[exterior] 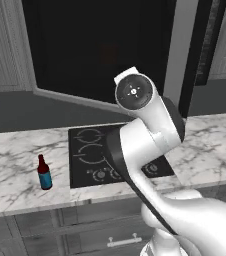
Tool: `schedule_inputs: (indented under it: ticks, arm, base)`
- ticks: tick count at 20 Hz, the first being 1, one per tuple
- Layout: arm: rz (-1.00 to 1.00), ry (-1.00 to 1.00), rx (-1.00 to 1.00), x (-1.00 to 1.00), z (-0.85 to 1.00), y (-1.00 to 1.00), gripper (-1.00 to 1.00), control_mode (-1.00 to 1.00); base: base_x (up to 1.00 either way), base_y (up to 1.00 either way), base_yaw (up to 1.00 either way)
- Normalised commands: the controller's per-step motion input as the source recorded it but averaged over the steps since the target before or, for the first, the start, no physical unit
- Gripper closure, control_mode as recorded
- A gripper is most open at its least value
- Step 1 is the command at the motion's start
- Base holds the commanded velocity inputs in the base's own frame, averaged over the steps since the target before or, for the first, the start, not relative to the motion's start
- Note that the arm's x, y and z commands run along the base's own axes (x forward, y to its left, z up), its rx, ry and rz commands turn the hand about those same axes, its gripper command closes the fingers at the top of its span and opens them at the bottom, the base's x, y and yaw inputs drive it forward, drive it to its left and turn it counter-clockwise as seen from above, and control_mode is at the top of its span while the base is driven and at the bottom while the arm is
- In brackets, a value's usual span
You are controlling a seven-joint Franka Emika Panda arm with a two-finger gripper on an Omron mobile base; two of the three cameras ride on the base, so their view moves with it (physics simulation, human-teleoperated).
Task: Place the microwavable item in the microwave. Then, close the microwave door and press the start button.
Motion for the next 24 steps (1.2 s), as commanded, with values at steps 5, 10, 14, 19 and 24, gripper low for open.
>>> schedule_inputs:
  ticks: [5, 10, 14, 19, 24]
  arm:
    - [0.27, 0.03, 0.0, 0.94, 0.0, 0.0, -1.0, -1.0]
    - [0.18, 0.0, 0.0, 0.84, 0.09, 0.0, -1.0, -1.0]
    - [0.07, 0.0, 0.0, 0.66, 0.13, 0.0, -1.0, -1.0]
    - [0.01, 0.0, 0.0, 0.49, 0.14, 0.0, -1.0, -1.0]
    - [0.0, 0.0, 0.0, 0.4, 0.03, 0.0, -1.0, -1.0]
  base:
    - [0.0, 0.0, 0.0]
    - [0.0, 0.0, 0.0]
    - [0.0, 0.0, 0.0]
    - [0.0, 0.0, 0.0]
    - [0.0, 0.0, 0.0]
